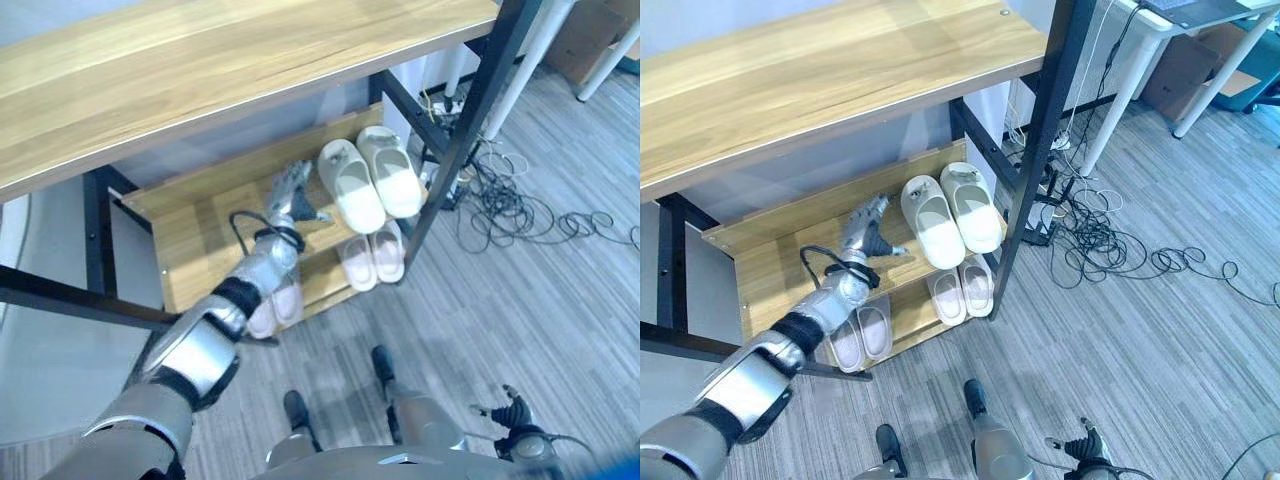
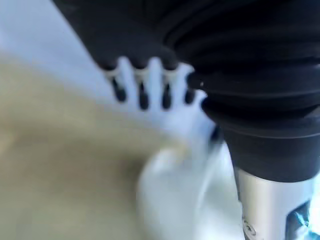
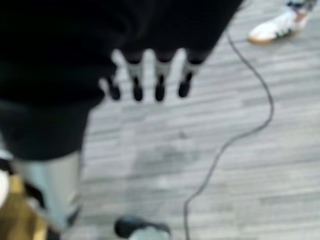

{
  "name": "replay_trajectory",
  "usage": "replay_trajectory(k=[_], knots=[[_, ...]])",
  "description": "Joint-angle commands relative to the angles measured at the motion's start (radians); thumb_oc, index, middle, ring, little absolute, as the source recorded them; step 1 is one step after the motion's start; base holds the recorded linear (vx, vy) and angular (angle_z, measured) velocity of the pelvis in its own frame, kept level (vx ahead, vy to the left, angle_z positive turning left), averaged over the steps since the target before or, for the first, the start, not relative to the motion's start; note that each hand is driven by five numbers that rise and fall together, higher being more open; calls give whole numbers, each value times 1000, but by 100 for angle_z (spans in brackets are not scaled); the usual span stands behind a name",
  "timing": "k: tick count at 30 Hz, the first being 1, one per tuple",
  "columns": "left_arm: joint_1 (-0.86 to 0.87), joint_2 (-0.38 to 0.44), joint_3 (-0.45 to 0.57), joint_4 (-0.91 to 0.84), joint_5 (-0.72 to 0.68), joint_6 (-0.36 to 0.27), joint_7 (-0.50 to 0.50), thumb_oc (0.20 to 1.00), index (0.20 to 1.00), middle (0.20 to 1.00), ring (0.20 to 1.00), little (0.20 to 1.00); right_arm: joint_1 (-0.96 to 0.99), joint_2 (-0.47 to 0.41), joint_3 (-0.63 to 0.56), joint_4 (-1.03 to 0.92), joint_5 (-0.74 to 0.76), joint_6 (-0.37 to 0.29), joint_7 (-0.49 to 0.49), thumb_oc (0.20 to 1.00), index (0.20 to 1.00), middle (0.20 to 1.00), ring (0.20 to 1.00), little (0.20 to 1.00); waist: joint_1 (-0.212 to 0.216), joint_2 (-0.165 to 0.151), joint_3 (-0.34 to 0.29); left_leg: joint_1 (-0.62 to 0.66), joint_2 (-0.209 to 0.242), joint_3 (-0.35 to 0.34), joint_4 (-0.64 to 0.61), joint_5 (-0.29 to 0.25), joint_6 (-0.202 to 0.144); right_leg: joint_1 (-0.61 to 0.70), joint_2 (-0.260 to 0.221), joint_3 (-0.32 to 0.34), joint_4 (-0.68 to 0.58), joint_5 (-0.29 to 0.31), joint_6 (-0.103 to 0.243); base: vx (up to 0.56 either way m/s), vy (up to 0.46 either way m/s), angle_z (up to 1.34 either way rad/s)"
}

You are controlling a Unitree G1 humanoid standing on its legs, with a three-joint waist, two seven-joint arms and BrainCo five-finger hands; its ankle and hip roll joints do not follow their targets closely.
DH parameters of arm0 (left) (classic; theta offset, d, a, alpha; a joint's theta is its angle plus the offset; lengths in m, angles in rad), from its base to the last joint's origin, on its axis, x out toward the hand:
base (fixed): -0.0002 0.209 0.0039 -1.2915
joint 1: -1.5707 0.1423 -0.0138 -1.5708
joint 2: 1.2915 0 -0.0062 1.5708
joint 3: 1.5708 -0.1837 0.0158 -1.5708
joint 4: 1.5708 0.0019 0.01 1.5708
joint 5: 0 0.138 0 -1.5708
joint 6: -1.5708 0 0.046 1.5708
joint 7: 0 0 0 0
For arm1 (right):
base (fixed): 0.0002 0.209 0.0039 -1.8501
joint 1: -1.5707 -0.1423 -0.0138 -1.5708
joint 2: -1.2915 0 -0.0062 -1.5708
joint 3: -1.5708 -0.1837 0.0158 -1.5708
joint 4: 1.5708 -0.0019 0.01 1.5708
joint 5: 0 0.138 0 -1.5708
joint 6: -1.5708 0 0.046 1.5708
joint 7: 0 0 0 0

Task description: Arrange the slippers neatly on the shoe rack.

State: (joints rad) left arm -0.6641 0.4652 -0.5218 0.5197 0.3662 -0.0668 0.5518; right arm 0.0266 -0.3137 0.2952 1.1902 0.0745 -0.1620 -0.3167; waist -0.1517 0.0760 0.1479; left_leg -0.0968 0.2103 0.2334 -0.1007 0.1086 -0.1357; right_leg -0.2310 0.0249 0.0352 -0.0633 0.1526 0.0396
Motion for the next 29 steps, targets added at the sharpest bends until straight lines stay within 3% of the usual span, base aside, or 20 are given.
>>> replay_trajectory(k=[1,3,5,7,8,9,12,16,20,23,24,25,26,27,29], knots=[[26,16,76,-62,48,-66,-3,1000,1000,1000,1000,1000,-5,5,-20,-29,2,3,-5,1000,1000,1000,1000,1000,12,27,72,-32,19,-51,18,25,0,-39,-27,-54,161,-211,42,-24,27,10],[114,36,108,-146,43,-85,-25,1000,1000,1000,1000,1000,-9,13,-29,-32,1,8,-3,1000,1000,1000,1000,1000,20,28,72,-29,16,-55,18,23,1,-32,-29,-59,157,-211,41,-24,17,11],[237,24,152,-261,-85,-150,-98,1000,1000,1000,1000,1000,-12,20,-32,-32,-7,17,-3,1000,1000,1000,1000,1000,31,32,72,-28,13,-59,19,23,2,-26,-31,-63,155,-210,39,-11,30,20],[498,70,148,-500,-370,-282,-278,1000,1000,1000,1000,1000,-6,25,-45,-36,-28,32,-4,1000,1000,1000,1000,1000,54,52,64,-25,7,-59,18,22,6,-15,-34,-65,149,-204,43,8,69,3],[553,91,129,-556,-462,-296,-350,1000,1000,1000,1000,1000,-1,25,-42,-32,-33,34,-3,1000,1000,1000,1000,1000,56,55,60,-23,6,-59,17,21,7,-12,-35,-66,147,-203,45,4,49,2],[630,149,78,-658,-640,-313,-493,1000,1000,1000,1000,1000,3,21,-38,-14,-44,40,2,1000,1000,1000,1000,1000,60,66,57,-17,5,-59,16,15,7,-4,-36,-70,147,-208,49,2,21,12],[719,243,-19,-735,-804,-260,-658,1000,1000,1000,1000,1000,-17,10,-28,27,-53,48,18,1000,1000,1000,1000,1000,66,80,45,-13,2,-62,13,15,8,3,-34,-71,144,-207,52,18,12,15],[819,268,-29,-730,-934,-219,-742,1000,1000,1000,1000,1000,-5,-2,-25,44,-59,49,30,1000,1000,1000,1000,1000,72,84,42,-10,0,-67,13,15,8,11,-34,-73,143,-211,54,6,-3,2],[895,195,-58,-448,-925,-157,-766,1000,1000,1000,1000,1000,16,-12,-30,45,-53,48,44,1000,1000,1000,1000,1000,67,80,44,-3,-2,-72,13,16,11,23,-33,-76,145,-215,52,0,0,0],[870,32,-5,-27,-715,-164,-661,1000,1000,1000,1000,1000,8,-8,-38,53,-17,43,54,1000,1000,1000,1000,1000,66,66,44,3,-3,-77,16,14,14,29,-31,-77,148,-221,47,-2,-8,-2],[867,28,-6,-22,-713,-167,-660,1000,1000,1000,1000,1000,6,-10,-38,53,-17,43,54,1000,1000,1000,1000,1000,66,68,44,0,-2,-77,15,17,14,26,-31,-77,146,-218,46,2,-54,-4],[785,-119,136,418,-517,-138,-515,1000,1000,1000,1000,1000,-6,-6,-52,60,18,35,60,1000,1000,1000,1000,1000,68,48,41,3,-3,-83,17,17,16,31,-30,-82,147,-222,42,9,-54,-1],[742,-143,206,565,-452,-124,-444,1000,1000,1000,1000,1000,-7,-5,-61,61,34,34,64,1000,1000,1000,1000,1000,67,43,37,1,-3,-86,17,19,15,31,-30,-85,145,-221,40,48,-65,7],[693,-120,342,760,-376,-66,-340,1000,1000,1000,1000,1000,-13,-13,-73,63,44,33,75,1000,1000,1000,1000,1000,69,31,29,3,-4,-88,17,20,13,37,-30,-90,142,-224,36,56,-25,28],[678,-60,473,881,-408,-12,-353,1000,1000,1000,1000,1000,-15,-54,-86,67,38,50,92,1000,1000,1000,1000,1000,75,27,12,16,0,-81,13,18,6,53,-33,-96,130,-223,36,118,3,34]])
